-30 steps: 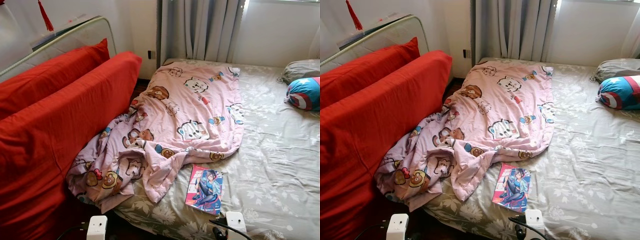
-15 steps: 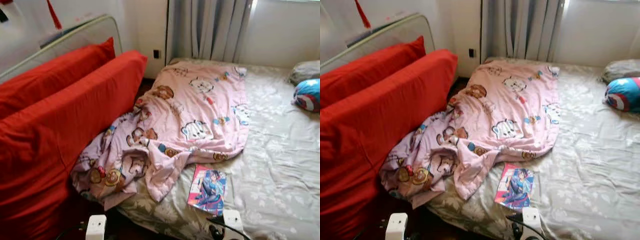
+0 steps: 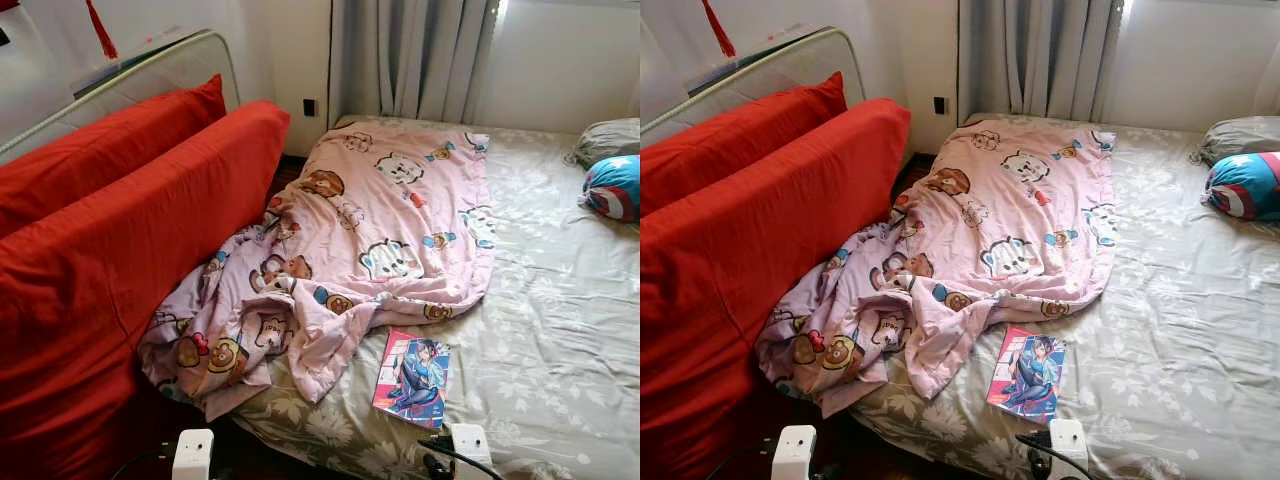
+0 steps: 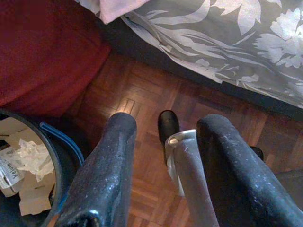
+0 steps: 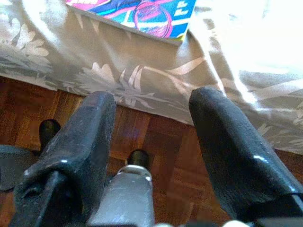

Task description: Clean up the room

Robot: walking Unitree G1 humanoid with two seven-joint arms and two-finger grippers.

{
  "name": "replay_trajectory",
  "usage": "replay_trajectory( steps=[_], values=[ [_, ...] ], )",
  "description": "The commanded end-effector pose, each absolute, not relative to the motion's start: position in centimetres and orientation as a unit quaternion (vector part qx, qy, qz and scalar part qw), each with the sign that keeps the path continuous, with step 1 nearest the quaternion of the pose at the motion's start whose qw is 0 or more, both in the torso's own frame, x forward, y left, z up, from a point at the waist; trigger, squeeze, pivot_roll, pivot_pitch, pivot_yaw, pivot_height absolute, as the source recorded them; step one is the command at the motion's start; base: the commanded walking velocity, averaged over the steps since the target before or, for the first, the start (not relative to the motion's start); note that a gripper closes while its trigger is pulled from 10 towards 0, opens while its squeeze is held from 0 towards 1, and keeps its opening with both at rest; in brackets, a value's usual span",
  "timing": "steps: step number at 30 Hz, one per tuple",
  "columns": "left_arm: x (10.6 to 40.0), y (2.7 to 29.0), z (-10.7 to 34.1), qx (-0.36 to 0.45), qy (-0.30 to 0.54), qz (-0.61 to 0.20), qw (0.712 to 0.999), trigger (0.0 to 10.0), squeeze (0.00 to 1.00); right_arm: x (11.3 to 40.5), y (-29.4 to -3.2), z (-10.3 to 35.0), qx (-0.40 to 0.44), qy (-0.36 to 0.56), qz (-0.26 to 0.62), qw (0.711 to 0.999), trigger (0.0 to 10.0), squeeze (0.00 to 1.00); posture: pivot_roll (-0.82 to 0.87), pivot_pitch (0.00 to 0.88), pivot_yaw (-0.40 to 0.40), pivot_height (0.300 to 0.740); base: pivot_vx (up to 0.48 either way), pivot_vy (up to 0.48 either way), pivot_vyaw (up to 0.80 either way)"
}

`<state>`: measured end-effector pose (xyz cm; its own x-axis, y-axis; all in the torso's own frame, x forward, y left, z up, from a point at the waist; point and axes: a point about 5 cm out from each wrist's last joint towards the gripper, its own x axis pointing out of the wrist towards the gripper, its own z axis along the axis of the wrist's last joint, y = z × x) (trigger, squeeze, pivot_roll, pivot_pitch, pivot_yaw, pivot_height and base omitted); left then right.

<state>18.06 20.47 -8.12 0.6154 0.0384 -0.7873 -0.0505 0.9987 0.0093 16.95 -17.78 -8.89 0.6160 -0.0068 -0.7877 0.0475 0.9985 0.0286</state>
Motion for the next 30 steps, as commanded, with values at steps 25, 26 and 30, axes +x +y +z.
replay_trajectory(
  steps=[25,26,30],
  values=[
    [17.6,20.7,-8.3,-0.010,0.445,0.028,0.895,10.0,0.00,17.8,-17.6,-8.6,0.020,0.437,-0.011,0.899,10.0,0.00,-0.07,0.000,0.025,0.740,0.000,0.000,0.00],
    [17.6,20.6,-8.3,-0.010,0.445,0.028,0.895,10.0,0.00,17.8,-17.8,-8.6,0.019,0.439,-0.012,0.898,10.0,0.00,-0.07,0.000,0.025,0.740,0.240,0.000,0.00],
    [17.6,20.6,-8.3,-0.009,0.446,0.028,0.895,10.0,0.00,17.5,-18.0,-8.7,0.019,0.441,-0.012,0.897,10.0,0.00,-0.07,0.000,0.025,0.740,0.250,0.000,0.00]
  ],
)
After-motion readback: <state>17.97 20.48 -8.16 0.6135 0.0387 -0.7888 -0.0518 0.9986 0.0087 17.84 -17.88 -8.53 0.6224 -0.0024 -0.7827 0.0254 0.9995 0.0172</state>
